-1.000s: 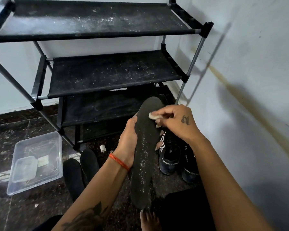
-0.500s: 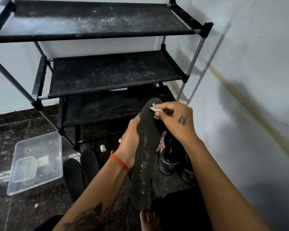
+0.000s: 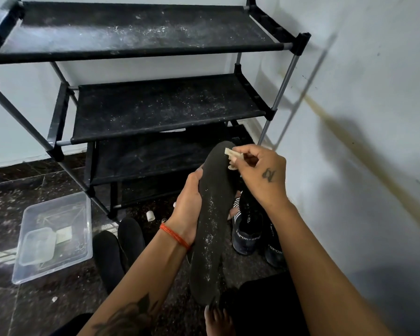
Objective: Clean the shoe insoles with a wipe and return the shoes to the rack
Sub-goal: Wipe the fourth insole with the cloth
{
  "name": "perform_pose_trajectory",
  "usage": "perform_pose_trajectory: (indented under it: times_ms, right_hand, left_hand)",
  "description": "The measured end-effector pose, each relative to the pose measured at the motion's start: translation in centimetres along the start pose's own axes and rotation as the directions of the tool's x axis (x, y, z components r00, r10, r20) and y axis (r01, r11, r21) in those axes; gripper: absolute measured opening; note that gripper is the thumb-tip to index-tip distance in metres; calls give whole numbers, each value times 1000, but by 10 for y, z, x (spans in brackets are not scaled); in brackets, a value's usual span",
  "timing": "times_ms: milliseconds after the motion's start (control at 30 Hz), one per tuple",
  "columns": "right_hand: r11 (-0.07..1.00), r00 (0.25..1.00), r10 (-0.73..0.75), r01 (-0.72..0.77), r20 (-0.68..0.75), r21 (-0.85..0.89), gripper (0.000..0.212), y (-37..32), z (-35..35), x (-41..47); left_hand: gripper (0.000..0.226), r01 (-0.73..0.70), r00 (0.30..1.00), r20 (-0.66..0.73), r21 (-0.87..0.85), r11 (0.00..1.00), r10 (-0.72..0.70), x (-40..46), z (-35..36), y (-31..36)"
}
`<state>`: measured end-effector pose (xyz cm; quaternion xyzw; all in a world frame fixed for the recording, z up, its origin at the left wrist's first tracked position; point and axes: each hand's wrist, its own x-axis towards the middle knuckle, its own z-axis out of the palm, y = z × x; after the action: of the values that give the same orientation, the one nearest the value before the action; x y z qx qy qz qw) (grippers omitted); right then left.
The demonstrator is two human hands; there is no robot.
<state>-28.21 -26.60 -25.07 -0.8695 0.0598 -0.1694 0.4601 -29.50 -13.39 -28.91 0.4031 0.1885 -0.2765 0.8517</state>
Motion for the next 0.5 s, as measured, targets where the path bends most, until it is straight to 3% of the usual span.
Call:
perform_pose_trajectory:
  times_ms: [100,200,333,400,500]
  right_hand:
    - [997,998,-20,25,66,-67,20,0,5,-2]
    - [1000,975,-8,2,220,25,23,-6,3,-3]
    - [990,855,90,-131,511,45,23,-19,-13,-5]
    - [962,880,132,-224,456,154,21,-22,-18,-4]
    - [938,968,163,-212,192,276,17,-15,-13,1]
  left_hand:
    - [40,-22,999,38,28,999,21,-1,1,-1]
    - [43,-7,999,50,21,1000,6,-1,-1,0]
    - [48,0,999,46,2,1000,0,-2,0,3]
    - [52,-7,1000,21,-5,1000,7,-3,0,5]
    - [53,-18,1000,15,-15,1000,19,-3,0,6]
